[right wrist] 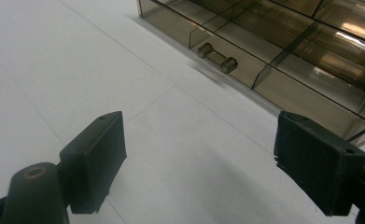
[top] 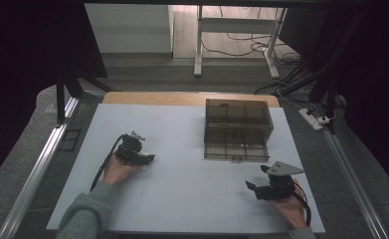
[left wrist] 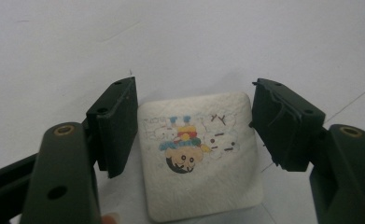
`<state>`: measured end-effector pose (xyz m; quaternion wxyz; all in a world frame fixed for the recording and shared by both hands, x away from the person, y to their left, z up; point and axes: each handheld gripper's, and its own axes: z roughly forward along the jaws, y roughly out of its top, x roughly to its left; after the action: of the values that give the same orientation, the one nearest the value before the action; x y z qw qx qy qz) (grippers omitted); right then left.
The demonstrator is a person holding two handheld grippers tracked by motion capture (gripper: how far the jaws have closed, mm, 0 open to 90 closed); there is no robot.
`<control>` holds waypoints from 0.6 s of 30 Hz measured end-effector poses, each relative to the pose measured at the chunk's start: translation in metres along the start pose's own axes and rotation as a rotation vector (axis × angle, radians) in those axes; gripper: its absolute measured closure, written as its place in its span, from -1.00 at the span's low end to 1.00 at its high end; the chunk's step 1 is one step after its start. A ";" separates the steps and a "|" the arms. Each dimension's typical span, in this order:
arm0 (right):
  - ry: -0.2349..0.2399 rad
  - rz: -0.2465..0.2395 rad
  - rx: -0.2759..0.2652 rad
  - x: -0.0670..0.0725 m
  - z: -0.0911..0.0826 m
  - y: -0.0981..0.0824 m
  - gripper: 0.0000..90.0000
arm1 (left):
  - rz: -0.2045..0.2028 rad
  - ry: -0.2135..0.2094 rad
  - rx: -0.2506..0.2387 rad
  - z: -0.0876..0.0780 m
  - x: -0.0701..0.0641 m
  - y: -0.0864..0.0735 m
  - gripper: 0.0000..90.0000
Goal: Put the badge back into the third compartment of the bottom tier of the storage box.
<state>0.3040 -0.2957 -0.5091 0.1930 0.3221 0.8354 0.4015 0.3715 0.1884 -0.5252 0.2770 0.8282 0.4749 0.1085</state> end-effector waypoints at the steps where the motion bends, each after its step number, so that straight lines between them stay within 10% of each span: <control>1: 0.000 0.000 0.000 0.000 0.000 0.000 -0.63 | 0.000 -0.001 -0.001 0.000 0.000 0.000 -0.27; 18: 0.000 -0.001 -0.001 0.000 0.000 0.000 -0.63 | -0.004 -0.018 -0.043 -0.008 0.001 0.001 -0.26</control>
<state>0.3038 -0.2955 -0.5091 0.1931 0.3216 0.8354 0.4017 0.3689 0.1914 -0.5178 0.2994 0.8220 0.4717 0.1105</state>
